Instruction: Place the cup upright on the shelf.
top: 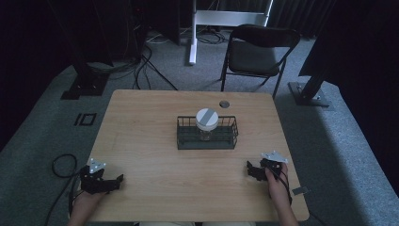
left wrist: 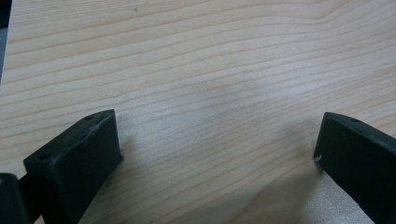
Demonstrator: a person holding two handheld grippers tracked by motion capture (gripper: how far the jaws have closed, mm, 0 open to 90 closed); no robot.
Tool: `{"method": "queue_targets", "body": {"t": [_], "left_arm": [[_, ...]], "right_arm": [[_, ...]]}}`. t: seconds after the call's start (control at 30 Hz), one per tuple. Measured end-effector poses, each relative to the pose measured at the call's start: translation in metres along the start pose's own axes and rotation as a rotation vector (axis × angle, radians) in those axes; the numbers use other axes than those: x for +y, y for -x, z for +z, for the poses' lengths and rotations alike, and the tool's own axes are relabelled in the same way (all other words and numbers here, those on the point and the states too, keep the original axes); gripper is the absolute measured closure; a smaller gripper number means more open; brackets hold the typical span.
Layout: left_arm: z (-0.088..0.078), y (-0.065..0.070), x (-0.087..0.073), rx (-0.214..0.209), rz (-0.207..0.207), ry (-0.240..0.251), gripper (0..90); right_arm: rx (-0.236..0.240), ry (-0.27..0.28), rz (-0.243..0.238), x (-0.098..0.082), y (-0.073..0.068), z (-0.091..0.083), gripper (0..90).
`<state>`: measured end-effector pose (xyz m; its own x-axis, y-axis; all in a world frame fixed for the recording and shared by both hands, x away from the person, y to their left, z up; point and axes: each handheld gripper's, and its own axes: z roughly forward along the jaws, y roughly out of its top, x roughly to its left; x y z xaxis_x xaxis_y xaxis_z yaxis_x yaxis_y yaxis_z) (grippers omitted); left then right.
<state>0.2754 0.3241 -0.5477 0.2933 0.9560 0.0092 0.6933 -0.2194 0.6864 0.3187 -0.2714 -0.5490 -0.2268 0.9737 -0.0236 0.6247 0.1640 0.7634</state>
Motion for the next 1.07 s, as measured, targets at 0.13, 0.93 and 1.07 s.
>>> {"method": "queue_targets", "body": {"t": [0.13,0.93,1.07], "left_arm": [[0.000,0.000,0.000,0.000,0.000,0.000,0.6],[0.000,0.000,0.000,0.004,-0.003,0.000,0.6],[0.000,0.000,0.000,0.005,-0.005,0.000,0.6]], "right_arm": [[-0.012,-0.028,0.017,-0.002,0.006,0.000,11.8],[-0.002,-0.060,0.052,-0.003,0.012,0.000,11.1],[-0.002,-0.060,0.052,-0.003,0.012,0.001,11.1]]}}
